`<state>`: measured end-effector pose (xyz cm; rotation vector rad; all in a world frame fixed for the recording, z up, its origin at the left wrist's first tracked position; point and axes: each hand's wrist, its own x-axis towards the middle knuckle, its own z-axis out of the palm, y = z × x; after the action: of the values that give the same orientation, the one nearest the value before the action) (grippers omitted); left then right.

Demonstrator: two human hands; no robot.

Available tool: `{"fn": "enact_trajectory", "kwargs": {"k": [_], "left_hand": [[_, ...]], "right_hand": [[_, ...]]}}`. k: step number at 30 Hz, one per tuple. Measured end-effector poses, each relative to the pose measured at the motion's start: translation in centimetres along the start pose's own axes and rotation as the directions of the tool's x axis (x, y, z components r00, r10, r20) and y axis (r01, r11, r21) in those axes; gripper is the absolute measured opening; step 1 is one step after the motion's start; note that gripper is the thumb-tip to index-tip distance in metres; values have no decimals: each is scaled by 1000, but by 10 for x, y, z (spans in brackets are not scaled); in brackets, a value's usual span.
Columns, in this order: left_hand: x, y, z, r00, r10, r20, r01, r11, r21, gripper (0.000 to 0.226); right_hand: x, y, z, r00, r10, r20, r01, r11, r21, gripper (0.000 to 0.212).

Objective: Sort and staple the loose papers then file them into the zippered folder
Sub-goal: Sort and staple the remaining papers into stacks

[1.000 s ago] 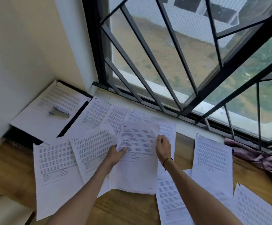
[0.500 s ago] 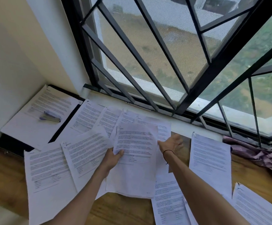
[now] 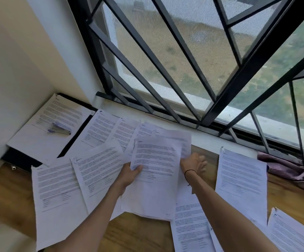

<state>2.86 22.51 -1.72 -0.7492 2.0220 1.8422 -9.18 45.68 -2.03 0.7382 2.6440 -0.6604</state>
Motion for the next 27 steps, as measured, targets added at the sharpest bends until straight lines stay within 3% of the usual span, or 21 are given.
{"fn": "enact_trajectory", "kwargs": {"k": [4, 8, 10, 13, 16, 20, 24, 27], "left_hand": [[1, 3, 2, 1000, -6, -6, 6, 1000, 4, 46], [7, -1, 2, 1000, -20, -10, 20, 1000, 14, 88], [5, 8, 6, 1000, 17, -6, -17, 1000, -11, 75], [4, 20, 15, 997, 74, -33, -75, 997, -36, 45], [5, 27, 20, 990, 91, -107, -98, 993, -60, 54], [8, 31, 23, 985, 96, -143, -108, 991, -76, 59], [10, 35, 30, 979, 150, -136, -164, 981, -99, 41], [2, 51, 35, 963, 197, -185, -225, 963, -146, 39]], "right_hand": [[-7, 20, -9, 939, -345, 6, 322, 882, 343, 13], [-12, 26, -31, 902, -411, 135, 249, 749, 615, 14], [-6, 31, -36, 885, -419, 203, 193, 727, 659, 6], [-2, 32, -45, 861, -434, 267, 133, 697, 705, 17], [-6, 25, -55, 826, -471, 310, 118, 682, 721, 27], [-18, 12, -66, 773, -487, 407, 23, 662, 749, 62], [-33, 2, -70, 718, -586, 377, 91, 616, 783, 39], [-38, -2, -69, 759, -574, 307, 112, 579, 807, 32]]}}
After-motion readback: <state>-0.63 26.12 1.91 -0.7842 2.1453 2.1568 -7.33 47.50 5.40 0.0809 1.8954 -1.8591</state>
